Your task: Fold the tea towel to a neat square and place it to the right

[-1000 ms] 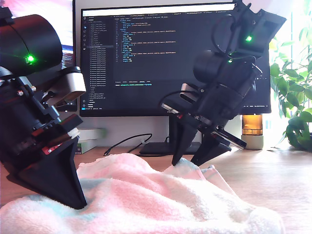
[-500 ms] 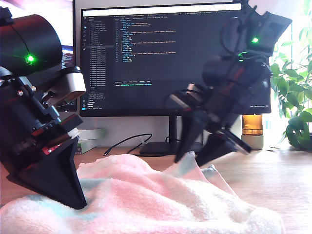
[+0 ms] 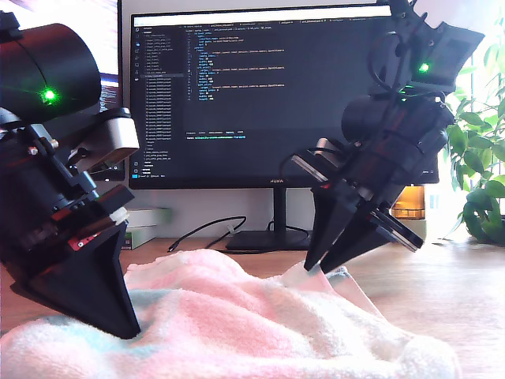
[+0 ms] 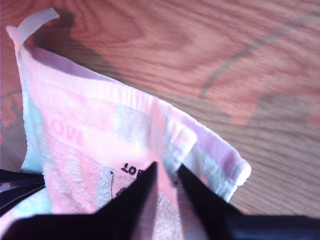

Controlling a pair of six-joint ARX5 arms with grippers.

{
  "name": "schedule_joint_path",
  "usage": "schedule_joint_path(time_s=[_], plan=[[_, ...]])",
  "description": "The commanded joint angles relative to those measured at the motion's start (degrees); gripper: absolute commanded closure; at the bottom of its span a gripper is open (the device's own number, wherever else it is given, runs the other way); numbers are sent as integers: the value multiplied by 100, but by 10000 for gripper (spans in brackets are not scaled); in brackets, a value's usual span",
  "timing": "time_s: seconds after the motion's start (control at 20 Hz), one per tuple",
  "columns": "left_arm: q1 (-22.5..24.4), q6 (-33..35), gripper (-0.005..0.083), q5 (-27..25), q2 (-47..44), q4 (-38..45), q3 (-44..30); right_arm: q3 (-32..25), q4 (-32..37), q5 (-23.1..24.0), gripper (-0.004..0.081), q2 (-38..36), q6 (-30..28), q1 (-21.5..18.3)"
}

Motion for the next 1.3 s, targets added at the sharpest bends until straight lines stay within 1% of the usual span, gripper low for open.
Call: schedule_joint_path(time_s=[0.0,0.05,0.3,0.6,0.7,0.85,1.05,1.25], plan=[[70,4,795,-267,376,-192,-404,-13,22,-4,751,68,-44,96],[70,4,795,-267,376,-192,-404,-13,22,-2,773,68,-46,111],[70,9,795,-264,376,-297,-404,15,-168,-2,778,66,-26,109],[70,109,795,-264,376,-334,-404,551,-750,57,778,66,-46,111],[70,118,795,-267,376,-330,-404,782,-1099,284,778,66,-50,111],[70,160,795,-267,376,-319,-404,1056,-1585,647,778,66,-203,129],[70,162,795,-269,376,-319,-404,1167,-2065,1132,778,66,-223,192],[70,164,795,-267,376,-321,-404,1167,-2055,1882,778,66,-302,334]])
